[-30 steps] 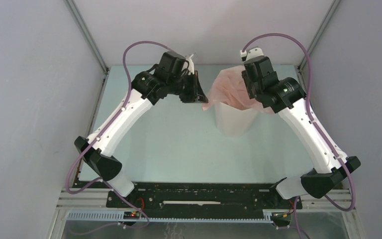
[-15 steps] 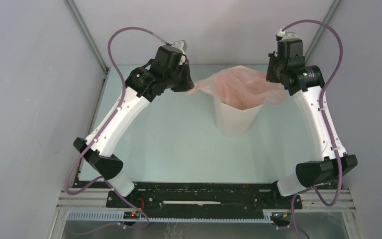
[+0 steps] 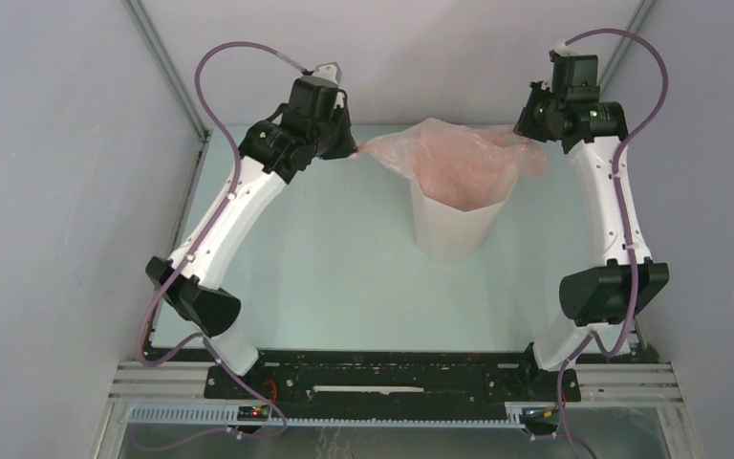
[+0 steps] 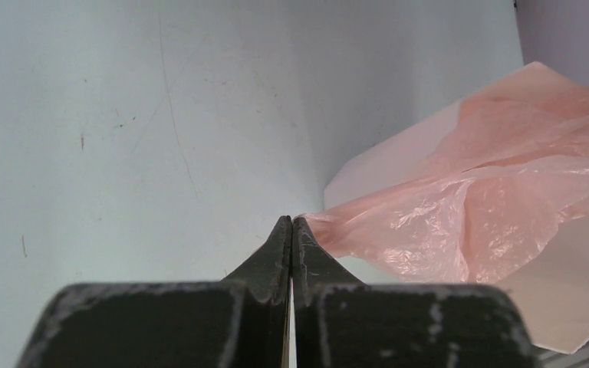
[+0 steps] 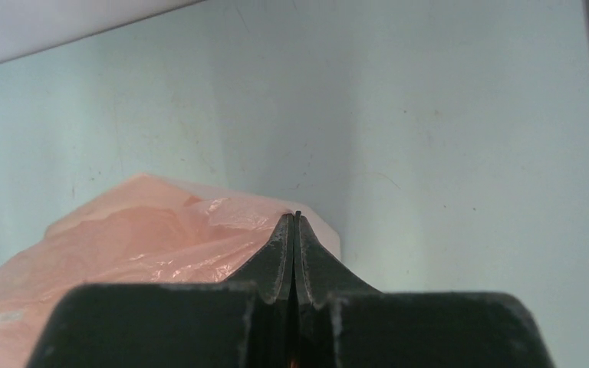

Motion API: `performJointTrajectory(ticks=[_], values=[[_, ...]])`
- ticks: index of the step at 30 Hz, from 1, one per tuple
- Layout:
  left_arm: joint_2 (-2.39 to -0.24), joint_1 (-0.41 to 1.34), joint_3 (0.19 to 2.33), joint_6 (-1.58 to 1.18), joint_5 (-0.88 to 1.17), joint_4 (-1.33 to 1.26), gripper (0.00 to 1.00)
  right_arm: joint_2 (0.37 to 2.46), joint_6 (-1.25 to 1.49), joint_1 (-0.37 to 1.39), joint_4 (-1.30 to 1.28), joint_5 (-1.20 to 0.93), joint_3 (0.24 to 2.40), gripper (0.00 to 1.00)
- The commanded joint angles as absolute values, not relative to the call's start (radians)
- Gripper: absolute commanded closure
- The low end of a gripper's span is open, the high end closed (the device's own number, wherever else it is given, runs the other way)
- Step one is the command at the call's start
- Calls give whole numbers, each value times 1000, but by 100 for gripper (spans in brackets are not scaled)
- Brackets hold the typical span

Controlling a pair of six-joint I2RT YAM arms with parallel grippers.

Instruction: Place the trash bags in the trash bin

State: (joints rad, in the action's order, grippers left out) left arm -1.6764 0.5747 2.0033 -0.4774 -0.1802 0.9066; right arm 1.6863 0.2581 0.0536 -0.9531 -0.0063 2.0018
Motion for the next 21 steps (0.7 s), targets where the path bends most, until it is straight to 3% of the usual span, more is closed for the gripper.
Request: performJointTrajectory(ticks=[1, 13, 21], values=[[-1700, 557, 2056, -470, -147, 828, 100, 1705, 294, 34, -940, -36, 2073, 99], [-1871, 514, 2093, -530, -15, 811, 100, 1798, 308, -52, -982, -44, 2047, 98], [-1888, 518, 1989, -551, 120, 833, 100, 1729, 328, -54, -946, -152, 1812, 90]])
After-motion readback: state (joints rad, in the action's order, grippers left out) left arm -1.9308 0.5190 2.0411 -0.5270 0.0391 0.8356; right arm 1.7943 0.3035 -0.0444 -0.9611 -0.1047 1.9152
